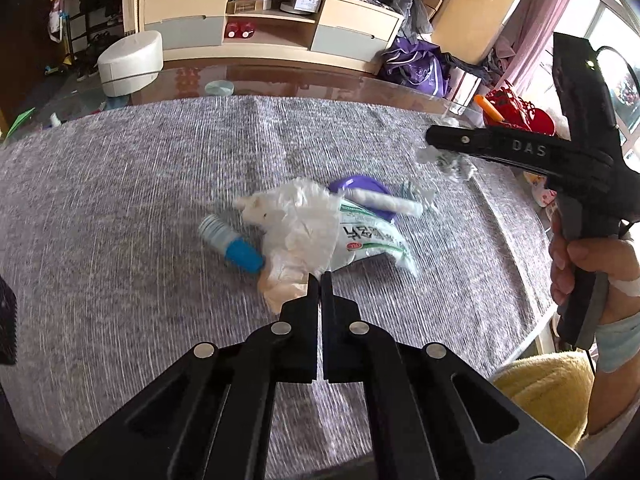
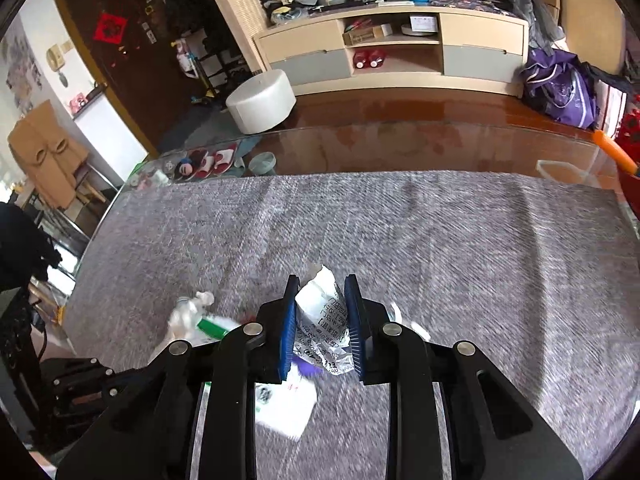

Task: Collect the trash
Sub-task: 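Grasp the white tissue with the left tool while the right tool grasps a clear wrapper, then lower both tools to the bin and release the tissue and wrapper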

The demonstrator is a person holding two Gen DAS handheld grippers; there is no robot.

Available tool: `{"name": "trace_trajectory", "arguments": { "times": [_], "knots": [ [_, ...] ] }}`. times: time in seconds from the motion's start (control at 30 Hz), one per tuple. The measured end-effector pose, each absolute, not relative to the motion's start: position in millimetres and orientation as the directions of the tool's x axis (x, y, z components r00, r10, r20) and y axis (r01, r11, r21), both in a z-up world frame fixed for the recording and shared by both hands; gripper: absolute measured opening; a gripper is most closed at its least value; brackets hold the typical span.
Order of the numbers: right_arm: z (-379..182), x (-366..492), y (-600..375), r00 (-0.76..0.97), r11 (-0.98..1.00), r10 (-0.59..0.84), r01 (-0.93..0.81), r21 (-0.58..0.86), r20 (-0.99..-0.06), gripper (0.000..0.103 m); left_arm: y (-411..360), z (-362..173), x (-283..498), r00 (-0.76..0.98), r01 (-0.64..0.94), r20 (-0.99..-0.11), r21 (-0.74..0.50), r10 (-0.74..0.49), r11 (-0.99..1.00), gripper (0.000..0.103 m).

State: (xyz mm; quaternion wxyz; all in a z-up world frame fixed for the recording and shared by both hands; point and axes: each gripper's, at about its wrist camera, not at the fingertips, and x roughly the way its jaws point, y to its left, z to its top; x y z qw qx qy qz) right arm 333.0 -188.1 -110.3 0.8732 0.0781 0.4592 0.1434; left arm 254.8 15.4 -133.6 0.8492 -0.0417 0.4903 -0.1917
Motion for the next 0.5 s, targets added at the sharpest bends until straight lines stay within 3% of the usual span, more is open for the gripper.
{"name": "trace_trajectory", "arguments": {
  "times": [0.5],
  "knots": [
    [-101.2, 254.0, -194.1, 0.539, 0.935, 0.353, -0.198, 0.293, -0.765, 0.024, 9.5, -124.5, 183.6, 0.463, 0.285, -0.804, -0.264, -0.373, 0.922, 0.0]
  ]
}}
